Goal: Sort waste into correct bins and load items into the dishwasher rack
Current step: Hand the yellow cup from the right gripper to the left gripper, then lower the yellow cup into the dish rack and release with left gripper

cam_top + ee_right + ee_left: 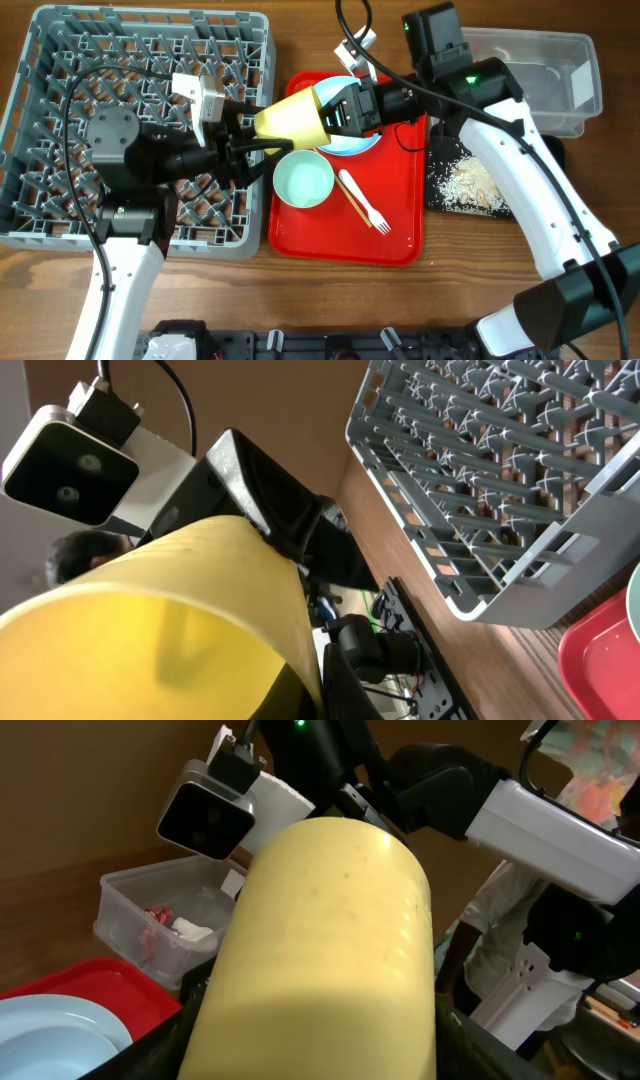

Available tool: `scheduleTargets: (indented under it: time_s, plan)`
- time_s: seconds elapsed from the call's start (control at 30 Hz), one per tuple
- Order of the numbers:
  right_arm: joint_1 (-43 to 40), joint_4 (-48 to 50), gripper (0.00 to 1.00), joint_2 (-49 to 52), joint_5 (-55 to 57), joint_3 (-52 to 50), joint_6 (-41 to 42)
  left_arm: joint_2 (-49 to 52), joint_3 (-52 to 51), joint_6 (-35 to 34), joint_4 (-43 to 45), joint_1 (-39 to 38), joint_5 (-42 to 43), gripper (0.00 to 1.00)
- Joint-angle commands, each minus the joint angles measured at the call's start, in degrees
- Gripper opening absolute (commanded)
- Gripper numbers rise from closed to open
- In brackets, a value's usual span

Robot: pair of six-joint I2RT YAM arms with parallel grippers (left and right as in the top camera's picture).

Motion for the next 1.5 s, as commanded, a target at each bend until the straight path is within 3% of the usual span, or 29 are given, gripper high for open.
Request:
scheduleTargets:
  time_s: [0.0,0.27,0.3,0.4,0.43,0.53,0.67,0.7,0.87,1.03,1.2,1.33,1.47]
  plan:
    - [0.9,0.3,0.04,0.7,-2.3,0.0,-0.8,0.1,0.7,-0.5,0.2,-0.2,-0.6,0.58]
    - [0.9,0.3,0.05,0.7,-2.3,0.0,-0.7,0.1,0.7,-0.5,0.2,-0.2,-0.7,0.51]
    - [0.9,0.3,0.09,0.7,-2.3,0.0,-0.7,0.1,0.7,-0.4,0.2,-0.2,-0.7,0.51]
    - [0.9,0.3,0.34,0.7,-1.6,0.0,-0.7,0.1,0.7,-0.4,0.0,-0.2,-0.7,0.49]
    - [0.8,0.2,0.37,0.7,-0.5,0.0,-0.6,0.1,0.7,-0.1,-0.4,0.0,-0.7,0.48]
    - [-0.2,-1.2,0.44,0.7,7.3,0.0,0.9,0.1,0.7,3.0,-7.8,1.6,-5.7,0.38]
    - [-3.3,-4.9,0.46,0.7,19.3,0.0,0.8,0.1,0.7,7.9,-19.2,4.4,-15.7,0.05]
    - [-4.2,-5.9,0.47,0.7,23.0,0.0,0.8,0.0,0.7,8.7,-20.8,5.1,-17.1,0.04]
    - [-8.4,-12.1,0.47,0.5,39.1,0.0,-1.5,-1.2,0.8,9.0,-28.5,7.6,-28.6,0.04]
    - [-12.3,-19.3,0.48,-3.0,53.5,0.0,-4.5,-2.8,6.5,9.1,-49.4,9.1,-48.4,0.04]
    - [-13.6,-21.3,0.50,-6.5,59.9,0.0,-6.9,-2.7,12.7,8.8,-65.5,9.2,-64.4,0.04]
    - [-13.6,-21.5,0.52,-6.6,60.6,0.0,-6.9,-2.7,15.0,8.8,-71.3,9.2,-71.1,0.04]
    - [-13.6,-21.5,0.53,-6.6,60.6,0.0,-6.9,-1.0,16.6,8.6,-73.2,10.1,-72.1,0.04]
